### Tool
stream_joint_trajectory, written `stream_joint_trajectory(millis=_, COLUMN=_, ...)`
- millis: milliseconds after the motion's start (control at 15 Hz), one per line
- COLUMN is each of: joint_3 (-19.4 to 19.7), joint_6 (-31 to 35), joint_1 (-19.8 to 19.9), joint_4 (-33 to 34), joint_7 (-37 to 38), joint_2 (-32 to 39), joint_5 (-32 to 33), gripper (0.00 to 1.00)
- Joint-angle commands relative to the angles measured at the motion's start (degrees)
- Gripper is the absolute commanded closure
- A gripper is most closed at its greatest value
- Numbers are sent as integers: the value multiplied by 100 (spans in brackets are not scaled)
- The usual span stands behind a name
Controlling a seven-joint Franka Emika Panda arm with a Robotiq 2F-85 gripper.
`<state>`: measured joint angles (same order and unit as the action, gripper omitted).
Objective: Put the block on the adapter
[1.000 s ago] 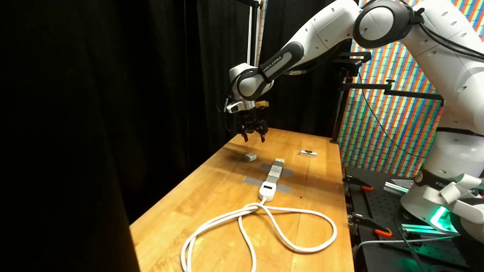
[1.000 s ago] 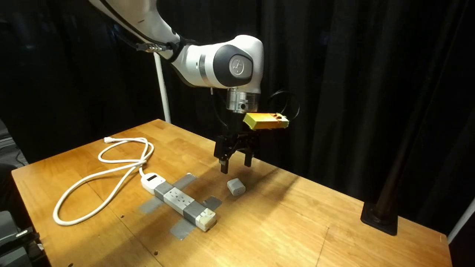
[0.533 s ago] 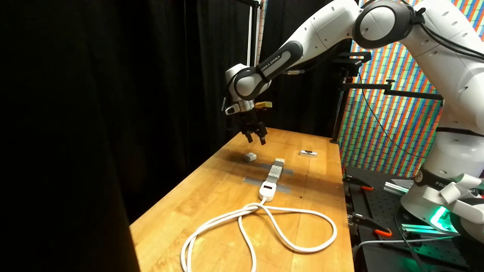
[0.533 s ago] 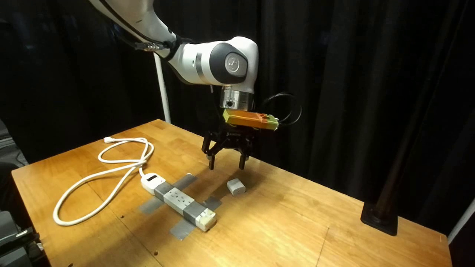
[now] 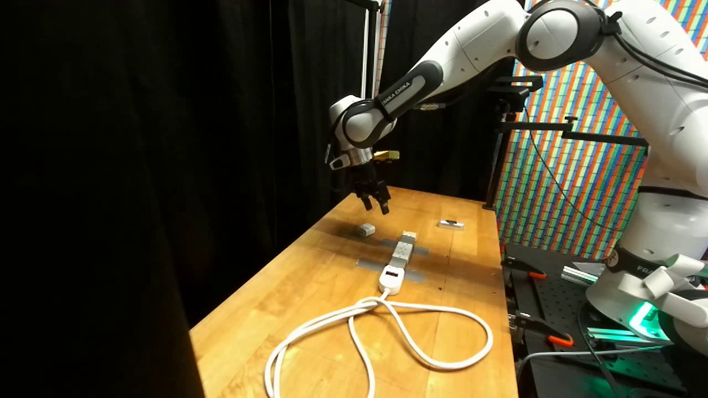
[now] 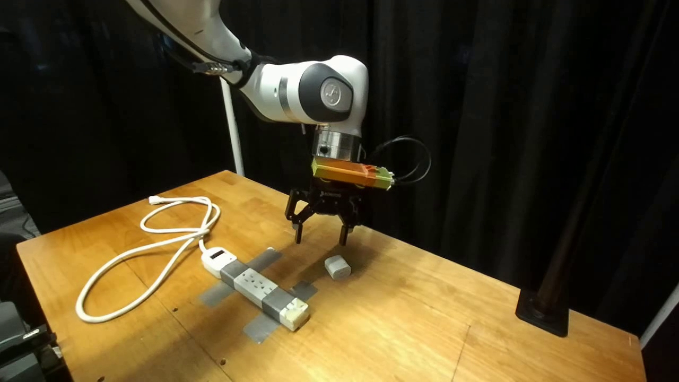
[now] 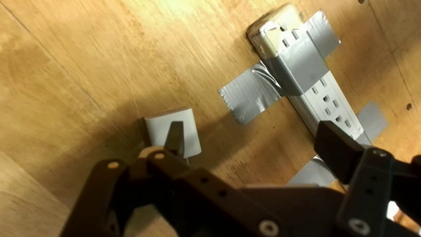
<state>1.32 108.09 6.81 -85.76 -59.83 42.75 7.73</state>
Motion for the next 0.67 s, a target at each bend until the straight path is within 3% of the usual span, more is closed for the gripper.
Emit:
stream_joint_trajectory(millis=0, joint_3=-65, joint_6=217, joint_1=-15, joint_4=-81, joint_7=-153, joint_2=13, joint_5=377, gripper=0)
stream_joint_trajectory(millis=267, joint_3=-139, joint_6=493, joint_1=-12, joint_4=-100, joint_7=-251, joint_2=148, joint_5=575, gripper=0)
stream_joint_trajectory(millis=600, joint_3=-165, joint_6=1386, joint_1=77, joint_4=-400, joint_7=-103, joint_2=109, joint_5=518, gripper=0)
